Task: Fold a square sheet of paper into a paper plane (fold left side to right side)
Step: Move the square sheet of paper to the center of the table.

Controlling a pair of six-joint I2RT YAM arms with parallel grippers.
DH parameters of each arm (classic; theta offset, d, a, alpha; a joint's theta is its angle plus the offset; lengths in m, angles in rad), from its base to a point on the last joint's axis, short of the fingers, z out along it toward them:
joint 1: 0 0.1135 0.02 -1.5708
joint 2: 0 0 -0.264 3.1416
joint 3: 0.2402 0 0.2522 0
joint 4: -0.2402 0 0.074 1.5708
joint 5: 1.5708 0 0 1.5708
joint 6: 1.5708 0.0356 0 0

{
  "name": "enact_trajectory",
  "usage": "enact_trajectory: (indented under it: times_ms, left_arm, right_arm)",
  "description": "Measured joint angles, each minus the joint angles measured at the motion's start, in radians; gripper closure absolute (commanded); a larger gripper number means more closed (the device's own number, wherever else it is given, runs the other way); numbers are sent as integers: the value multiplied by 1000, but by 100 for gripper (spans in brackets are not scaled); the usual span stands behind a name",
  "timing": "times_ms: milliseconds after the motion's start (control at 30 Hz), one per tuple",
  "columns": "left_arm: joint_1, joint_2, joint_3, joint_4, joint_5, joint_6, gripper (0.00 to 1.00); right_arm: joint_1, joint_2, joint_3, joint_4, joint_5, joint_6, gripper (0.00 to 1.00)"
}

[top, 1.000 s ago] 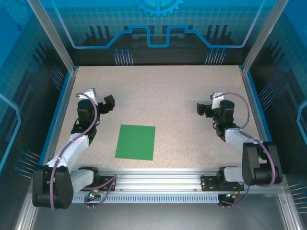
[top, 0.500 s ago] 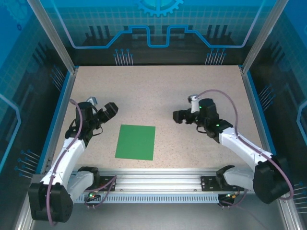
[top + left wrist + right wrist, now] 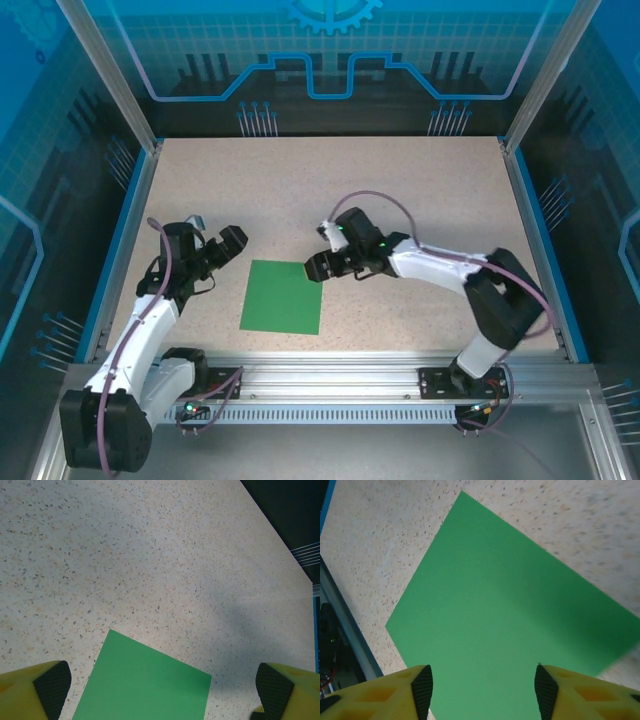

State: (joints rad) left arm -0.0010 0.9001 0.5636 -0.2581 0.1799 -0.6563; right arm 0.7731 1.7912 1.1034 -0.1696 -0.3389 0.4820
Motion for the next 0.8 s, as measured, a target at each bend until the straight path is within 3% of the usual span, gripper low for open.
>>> enact_trajectory:
  times_ms: [367, 800]
  left_arm:
    - [-1, -6, -6, -12, -10, 0, 1]
    - [-1, -5, -6, -26, -11, 0, 1]
  right_arm:
    - [27, 235, 230, -160, -38, -21, 51]
    - [18, 276, 271, -249, -10, -43, 50]
